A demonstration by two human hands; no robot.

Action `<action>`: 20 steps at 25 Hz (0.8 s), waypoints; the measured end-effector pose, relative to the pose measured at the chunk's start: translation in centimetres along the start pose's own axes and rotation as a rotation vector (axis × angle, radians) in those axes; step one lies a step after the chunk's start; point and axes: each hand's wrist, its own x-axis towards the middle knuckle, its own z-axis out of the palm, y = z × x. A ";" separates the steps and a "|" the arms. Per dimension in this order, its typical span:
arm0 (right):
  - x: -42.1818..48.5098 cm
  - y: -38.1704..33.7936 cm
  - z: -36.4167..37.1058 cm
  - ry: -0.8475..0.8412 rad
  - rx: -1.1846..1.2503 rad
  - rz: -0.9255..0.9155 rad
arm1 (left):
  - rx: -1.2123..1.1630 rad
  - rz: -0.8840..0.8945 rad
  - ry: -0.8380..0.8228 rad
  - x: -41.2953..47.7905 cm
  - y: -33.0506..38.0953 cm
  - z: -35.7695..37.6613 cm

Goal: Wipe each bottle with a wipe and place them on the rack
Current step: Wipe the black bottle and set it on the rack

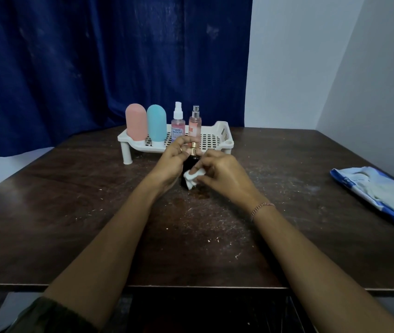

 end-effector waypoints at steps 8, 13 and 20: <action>0.1 0.0 0.3 0.163 0.060 0.070 | -0.055 0.017 -0.011 -0.2 -0.3 1.0; -0.1 -0.6 0.3 -0.110 -0.052 -0.019 | -0.048 0.038 0.075 -0.1 -0.6 1.0; 0.2 -0.4 0.1 0.248 -0.023 0.052 | -0.172 -0.047 0.052 0.0 -0.4 1.2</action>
